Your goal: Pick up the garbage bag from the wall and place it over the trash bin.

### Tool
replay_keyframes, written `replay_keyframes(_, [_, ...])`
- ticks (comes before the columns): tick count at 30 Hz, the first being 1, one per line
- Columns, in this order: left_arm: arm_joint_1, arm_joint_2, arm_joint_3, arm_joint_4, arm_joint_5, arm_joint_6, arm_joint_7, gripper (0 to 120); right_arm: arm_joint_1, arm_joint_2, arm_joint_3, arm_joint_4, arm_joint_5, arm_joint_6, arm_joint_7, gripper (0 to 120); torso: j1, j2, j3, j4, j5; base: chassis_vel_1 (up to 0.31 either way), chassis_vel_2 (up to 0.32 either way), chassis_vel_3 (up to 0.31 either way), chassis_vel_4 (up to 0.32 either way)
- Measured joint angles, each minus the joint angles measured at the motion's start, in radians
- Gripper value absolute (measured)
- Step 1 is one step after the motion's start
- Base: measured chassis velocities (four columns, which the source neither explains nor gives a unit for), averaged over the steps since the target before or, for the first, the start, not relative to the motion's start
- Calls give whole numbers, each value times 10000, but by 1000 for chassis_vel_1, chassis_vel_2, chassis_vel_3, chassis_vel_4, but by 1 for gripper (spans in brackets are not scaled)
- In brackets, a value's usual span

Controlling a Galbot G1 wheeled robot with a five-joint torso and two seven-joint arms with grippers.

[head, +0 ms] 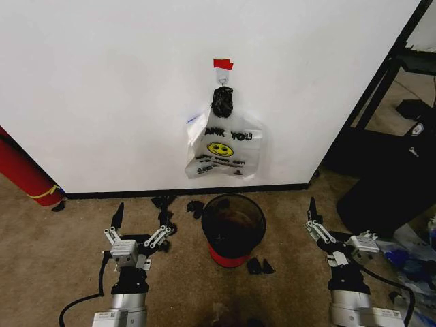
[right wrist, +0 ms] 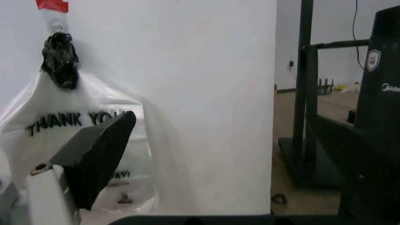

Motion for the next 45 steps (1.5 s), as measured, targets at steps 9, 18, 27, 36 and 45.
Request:
replay_keyframes(9, [-92,-118,-17,153,-6,4,-4,100,211,-72,-72,-266,86,-50,-16,100,0,0,0,0,0,0,0,0,0])
replay_keyframes(18, [-202,-103,-43,293,-45,33,-4,100,766,-681,-146,-655,1683,-319,-695,100,0,0,0,0,0,0,0,0,0])
replay_keyframes(27, [-6,-64,-221,441,-59,-78,-3,100,2693,-2006,-206,-2039,4415,-509,-3068,100,0,0,0,0,0,0,0,0,0])
replay_keyframes(36, [281,-288,-517,269,97,-56,1,100,5611,-3081,-1484,-3806,5637,-1250,-3862,100,1,0,1,2,0,0,0,0,0])
replay_keyframes(45, [450,-404,-769,-151,-536,171,-3,100,8297,-3089,-2858,-6218,6972,-1702,-4311,100,1,-1,2,1,1,0,0,0,0])
